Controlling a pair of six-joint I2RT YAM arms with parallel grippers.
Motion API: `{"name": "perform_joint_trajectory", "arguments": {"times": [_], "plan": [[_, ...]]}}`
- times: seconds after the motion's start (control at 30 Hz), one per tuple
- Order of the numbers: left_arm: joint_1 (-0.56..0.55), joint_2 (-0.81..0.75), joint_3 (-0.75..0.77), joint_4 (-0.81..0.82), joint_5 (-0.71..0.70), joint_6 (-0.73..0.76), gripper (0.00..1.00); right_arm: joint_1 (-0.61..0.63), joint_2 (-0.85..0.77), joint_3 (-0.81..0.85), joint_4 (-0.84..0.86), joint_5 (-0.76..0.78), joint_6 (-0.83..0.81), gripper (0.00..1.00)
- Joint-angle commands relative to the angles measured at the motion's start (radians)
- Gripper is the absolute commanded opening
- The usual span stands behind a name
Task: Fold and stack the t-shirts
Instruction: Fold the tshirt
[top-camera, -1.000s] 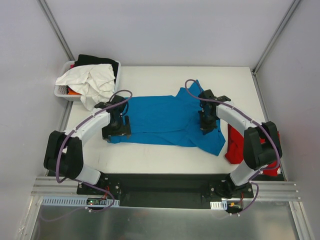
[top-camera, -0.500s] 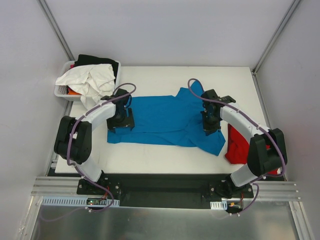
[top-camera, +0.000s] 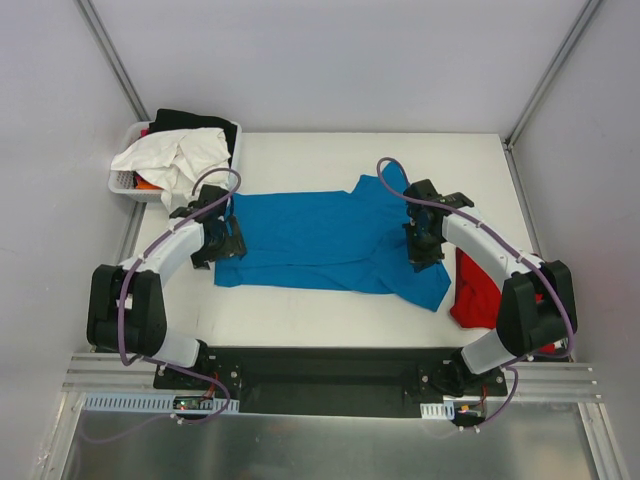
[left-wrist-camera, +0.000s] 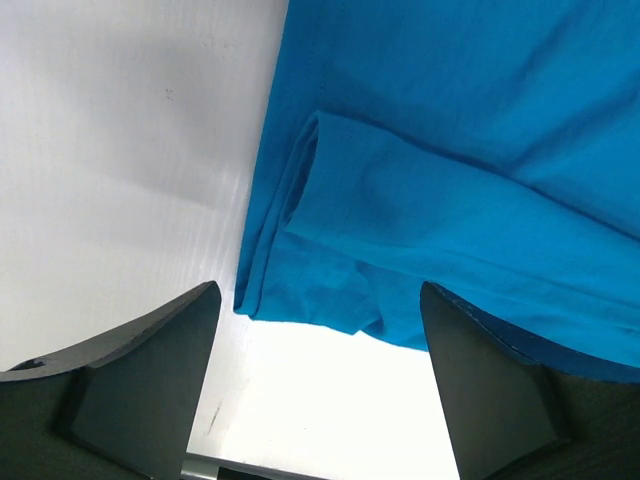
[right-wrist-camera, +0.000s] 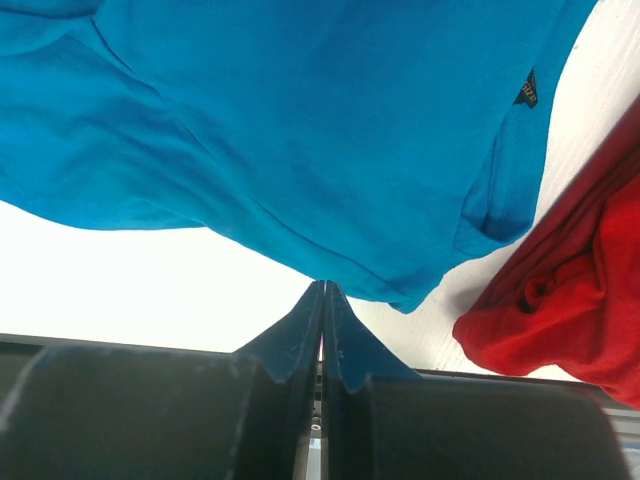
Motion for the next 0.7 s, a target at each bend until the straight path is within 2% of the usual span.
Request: {"name": "perform_joint_trajectory", "arguments": {"times": [0.0,0.13,0.27,0.5,0.57,0.6,0.67], "plan": [[0.001,-0.016,-0.029,0.042,0.007,0.006,0.82,-0.002,-0.015,0.008,-0.027,0.001,-0.014,0.03],[0.001,0.027,-0.019,0.063,0.024,0.017,0.81,-0.002,-0.018,0.005,-0.029,0.007,-0.016,0.04],[0.001,0.084,0.016,0.077,0.036,0.026,0.69,-0.003,-0.032,-0.003,-0.032,0.017,-0.013,0.03],[0.001,0.136,0.053,0.094,0.053,0.052,0.67,-0.003,-0.055,-0.015,-0.038,0.035,-0.007,0.04],[0.001,0.145,0.056,0.103,0.056,0.066,0.58,-0.003,-0.058,-0.021,-0.038,0.038,-0.005,0.03],[0.001,0.149,0.059,0.106,0.058,0.071,0.47,-0.003,-0.058,-0.021,-0.039,0.037,-0.007,0.03],[0.001,0.165,0.071,0.109,0.058,0.078,0.32,-0.003,-0.056,-0.021,-0.042,0.04,-0.005,0.03]]}}
